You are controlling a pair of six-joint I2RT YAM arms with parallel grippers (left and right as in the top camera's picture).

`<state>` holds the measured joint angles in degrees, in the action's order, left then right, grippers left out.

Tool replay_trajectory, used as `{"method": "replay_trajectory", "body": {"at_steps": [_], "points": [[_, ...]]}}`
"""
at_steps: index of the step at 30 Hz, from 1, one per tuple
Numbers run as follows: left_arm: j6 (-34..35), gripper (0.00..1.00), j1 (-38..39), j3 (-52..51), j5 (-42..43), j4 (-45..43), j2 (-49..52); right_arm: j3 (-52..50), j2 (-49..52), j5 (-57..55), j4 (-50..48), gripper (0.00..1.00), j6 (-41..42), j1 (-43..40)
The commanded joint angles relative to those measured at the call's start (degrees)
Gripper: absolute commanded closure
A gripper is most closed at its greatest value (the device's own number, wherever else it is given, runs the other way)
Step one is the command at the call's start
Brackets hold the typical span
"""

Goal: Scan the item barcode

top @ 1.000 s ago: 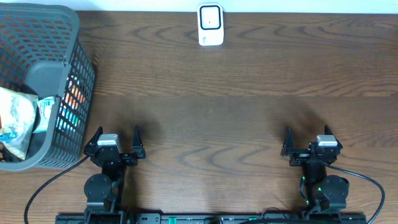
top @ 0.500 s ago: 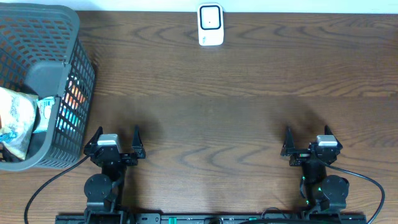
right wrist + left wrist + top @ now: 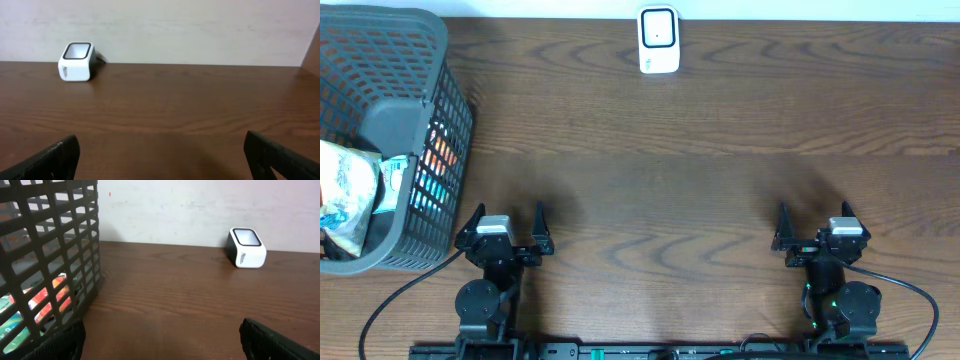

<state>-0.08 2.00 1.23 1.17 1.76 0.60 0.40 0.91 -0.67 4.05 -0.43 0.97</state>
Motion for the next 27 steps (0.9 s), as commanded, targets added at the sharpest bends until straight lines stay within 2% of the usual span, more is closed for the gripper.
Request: {"method": "replay_trajectory", "body": {"at_steps": [1, 4, 6, 8, 11, 12, 13, 14, 16, 20, 25, 27], "points": [[0.44, 0.02, 0.22, -1.01, 1.22, 0.37, -0.37, -0.09, 0.11, -0.07, 0.24, 0.01, 0.79, -0.13], [4.35, 0.02, 0.22, -1.01, 9.44, 0.26, -0.37, -0.09, 0.11, -0.07, 0.24, 0.01, 0.81, -0.13], [6.64, 0.02, 0.22, -1.01, 18.12, -3.54, -0.37, -0.09, 0.11, -0.07, 0.24, 0.01, 0.79, -0.13], [6.67, 0.02, 0.22, -1.01, 22.82, -8.79, -0.37, -0.09, 0.11, -0.07, 0.24, 0.01, 0.79, -0.13], [7.69, 0.02, 0.22, -1.01, 23.67, -21.46, -0.37, -0.09, 0.13, -0.07, 0.24, 0.01, 0.81, -0.13], [9.42, 0.02, 0.22, -0.94, 22.77, -31.43, -0.37, -0.09, 0.11, -0.07, 0.24, 0.01, 0.81, -0.13], [10.86, 0.02, 0.2, -0.72, 21.42, -34.91, -0.37, -0.09, 0.11, -0.07, 0.24, 0.01, 0.79, -0.13], [15.08, 0.02, 0.2, 0.85, 15.76, -40.28, -0.37, -0.09, 0.11, -0.07, 0.24, 0.01, 0.79, -0.13], [16.74, 0.03, 0.2, 3.32, 11.76, -41.59, -0.24, -0.09, 0.11, -0.07, 0.24, 0.01, 0.81, -0.13], [16.61, 0.02, 0.2, 11.06, 11.17, -41.53, 2.56, -0.09, 0.11, -0.07, 0.24, 0.01, 0.81, -0.13], [16.24, 0.02, 0.2, 25.18, 11.23, -41.11, 14.19, -0.09, 0.11, -0.04, 0.24, 0.01, 0.79, -0.13], [15.04, 0.02, 0.2, 34.03, 11.41, -37.42, 21.81, -0.09, 0.13, -0.07, 0.24, 0.01, 0.79, -0.13]]}}
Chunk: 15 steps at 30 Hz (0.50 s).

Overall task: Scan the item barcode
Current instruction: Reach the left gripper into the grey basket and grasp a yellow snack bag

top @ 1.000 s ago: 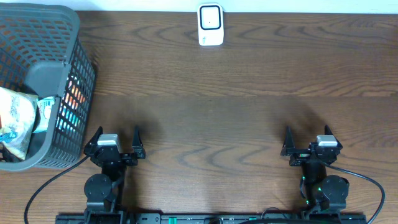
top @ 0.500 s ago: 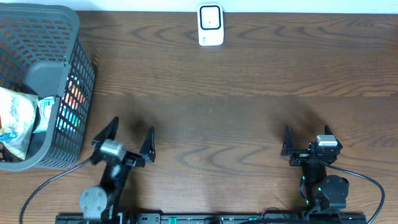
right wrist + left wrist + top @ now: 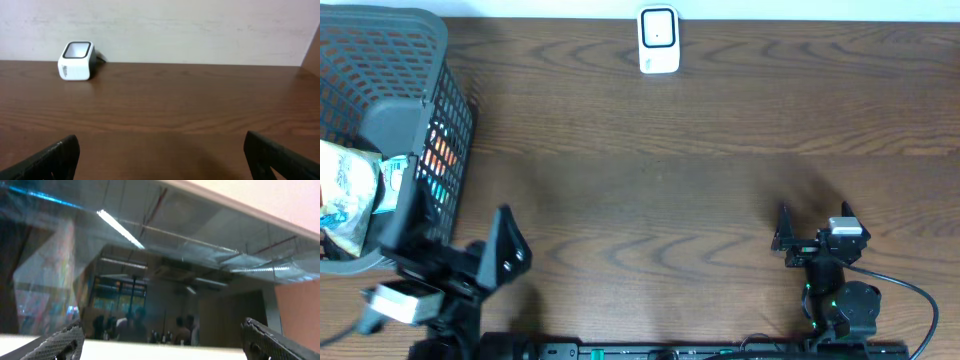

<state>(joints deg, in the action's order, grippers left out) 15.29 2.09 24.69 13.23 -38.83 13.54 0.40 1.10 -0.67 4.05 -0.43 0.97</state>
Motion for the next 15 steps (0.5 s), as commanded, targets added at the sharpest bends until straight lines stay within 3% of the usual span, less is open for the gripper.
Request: {"method": "replay_trajectory", "body": {"at_steps": [1, 5, 10, 15], "points": [[-1.05, 0.02, 0.11, 13.86, -0.7, 5.6, 11.43, -0.09, -0.07, -0.07, 0.24, 0.01, 0.81, -0.13], [-6.84, 0.02, 0.07, 35.39, -4.55, 28.76, 25.81, -0.09, -0.09, -0.07, 0.24, 0.01, 0.79, -0.13], [-29.11, 0.02, -0.66, 66.51, -7.54, 61.81, 45.44, -0.09, -0.09, -0.07, 0.24, 0.01, 0.79, -0.13], [-36.24, 0.02, -1.55, 81.55, -8.63, 81.13, 57.77, -0.09, -0.07, -0.07, 0.24, 0.01, 0.79, -0.13]]}}
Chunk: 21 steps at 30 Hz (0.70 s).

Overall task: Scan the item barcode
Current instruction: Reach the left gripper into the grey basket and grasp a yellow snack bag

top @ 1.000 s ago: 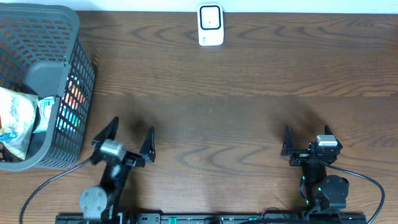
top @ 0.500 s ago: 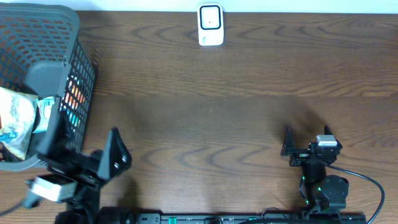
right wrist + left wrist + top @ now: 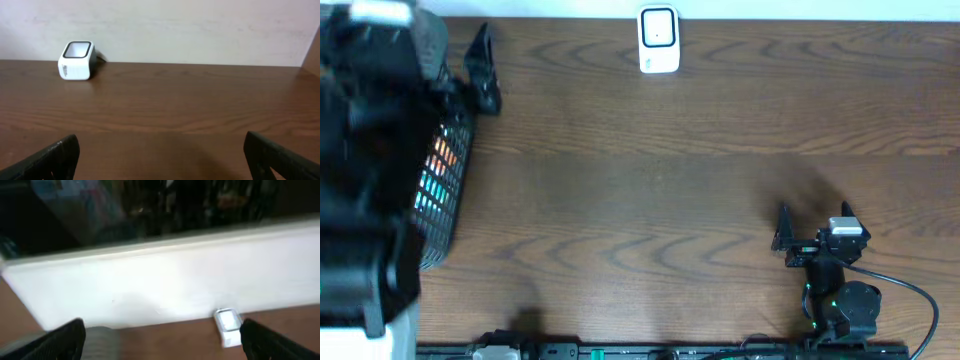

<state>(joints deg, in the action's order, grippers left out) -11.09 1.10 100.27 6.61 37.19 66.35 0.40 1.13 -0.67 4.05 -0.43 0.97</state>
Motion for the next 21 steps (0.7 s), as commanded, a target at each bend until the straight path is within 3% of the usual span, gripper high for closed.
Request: {"method": "replay_trajectory", "body": {"at_steps": [1, 3, 6, 10, 15, 18, 21], "points": [[-9.86, 0.02, -0.57, 6.14, -2.51, 6.69, 6.34, -0.09, -0.11, -0.07, 0.24, 0.01, 0.81, -0.13], [-9.7, 0.02, -0.57, 6.14, -8.31, 8.57, 8.2, -0.09, -0.11, -0.04, 0.24, 0.01, 0.79, -0.13], [-1.42, 0.02, -1.9, 6.16, -28.02, 8.79, 11.28, -0.09, -0.11, -0.07, 0.24, 0.01, 0.79, -0.13], [-0.94, 0.02, -10.16, 6.16, -28.39, 10.88, 13.66, -0.09, -0.09, -0.07, 0.24, 0.01, 0.81, -0.13], [7.82, 0.02, -25.94, 6.12, -28.55, 11.87, 16.31, -0.09, -0.11, -0.07, 0.24, 0.01, 0.81, -0.13], [11.47, 0.02, -32.35, 5.27, -27.04, 13.86, 17.49, -0.09, -0.11, -0.07, 0.24, 0.01, 0.79, -0.13], [10.88, 0.02, -34.34, 2.93, -22.01, 13.94, 18.08, -0.09, -0.11, -0.07, 0.24, 0.01, 0.81, -0.13]]}}
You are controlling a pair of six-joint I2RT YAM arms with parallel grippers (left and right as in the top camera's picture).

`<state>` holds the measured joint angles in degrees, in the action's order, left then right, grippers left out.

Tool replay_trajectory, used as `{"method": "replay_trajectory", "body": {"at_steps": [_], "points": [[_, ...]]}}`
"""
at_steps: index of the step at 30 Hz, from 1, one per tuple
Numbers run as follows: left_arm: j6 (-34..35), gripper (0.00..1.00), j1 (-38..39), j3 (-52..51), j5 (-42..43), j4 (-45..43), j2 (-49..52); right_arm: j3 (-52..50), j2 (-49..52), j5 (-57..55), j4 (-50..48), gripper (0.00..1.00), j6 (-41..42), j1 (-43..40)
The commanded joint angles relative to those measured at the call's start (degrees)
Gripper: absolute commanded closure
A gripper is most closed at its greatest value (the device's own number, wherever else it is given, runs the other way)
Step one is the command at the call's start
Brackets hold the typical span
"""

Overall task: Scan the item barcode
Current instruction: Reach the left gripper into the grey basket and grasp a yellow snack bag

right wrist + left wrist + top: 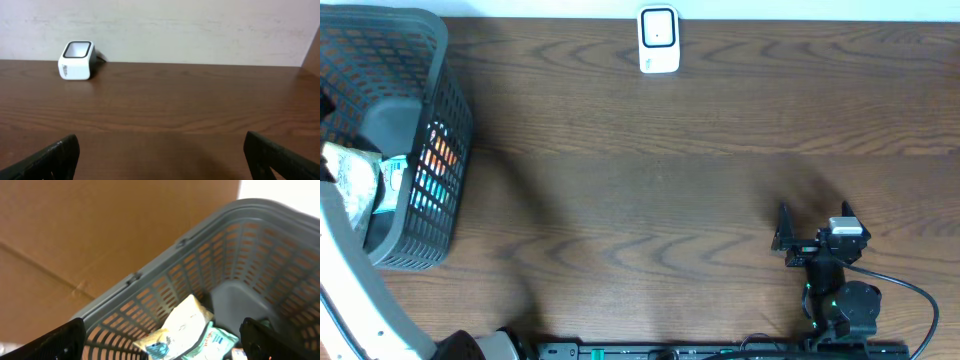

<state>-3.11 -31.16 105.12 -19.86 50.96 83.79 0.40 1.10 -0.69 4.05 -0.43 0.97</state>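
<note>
The white barcode scanner (659, 40) stands at the table's far edge, also in the right wrist view (76, 61). A white-and-yellow packet (182, 322) lies on a teal packet (215, 341) inside the grey mesh basket (200, 235) at the table's left (445, 150). My left gripper (161, 330) hangs open above the basket, looking down on the packets, nothing between its fingers (65, 340). In the overhead view only its arm (345, 270) shows, as a white blur. My right gripper (813, 212) rests open and empty near the front edge.
Orange and teal packs (438, 152) show through the basket's mesh wall. The brown wooden table (660, 180) runs between basket, scanner and right gripper. A pale wall (200, 25) stands behind the scanner. Brown cardboard (100, 225) lies beyond the basket's rim.
The left wrist camera faced the back wall and scanner; now it looks down into the basket at the packets. In the overhead view the arm has shifted to the left edge. The right arm is unchanged.
Both grippers were parked open at the table's front edge. Then the left arm was lifted, its camera aimed at the ceiling. Then it was high over the basket, facing the wall. Now it hangs open above the packets. The right arm stayed still.
</note>
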Motion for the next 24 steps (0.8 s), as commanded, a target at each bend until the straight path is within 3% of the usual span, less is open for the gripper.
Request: {"method": "replay_trajectory", "body": {"at_steps": [1, 8, 13, 14, 16, 24], "points": [[1.97, 0.02, -2.16, -2.64, 4.37, 0.2, 1.09, -0.09, -0.09, -0.02, 0.24, 0.01, 0.81, -0.13], [-11.3, 0.02, -2.45, -10.58, 3.72, -1.81, 6.36, -0.09, -0.07, -0.04, 0.24, 0.01, 0.81, -0.13], [-11.89, 0.0, -2.54, -12.04, 4.26, -3.8, 9.6, -0.09, -0.09, -0.02, 0.24, 0.01, 0.79, -0.13], [-11.93, 0.1, -2.54, -12.04, 4.7, -4.0, 10.21, -0.09, -0.07, -0.04, 0.24, 0.01, 0.81, -0.13], [-12.96, 0.2, -2.6, -12.07, 5.31, -4.57, 11.78, -0.09, -0.09, -0.04, 0.24, 0.01, 0.81, -0.13], [-12.92, 0.13, -4.7, -12.11, 5.29, -5.05, 20.83, -0.09, -0.09, -0.04, 0.24, 0.01, 0.79, -0.13]]}}
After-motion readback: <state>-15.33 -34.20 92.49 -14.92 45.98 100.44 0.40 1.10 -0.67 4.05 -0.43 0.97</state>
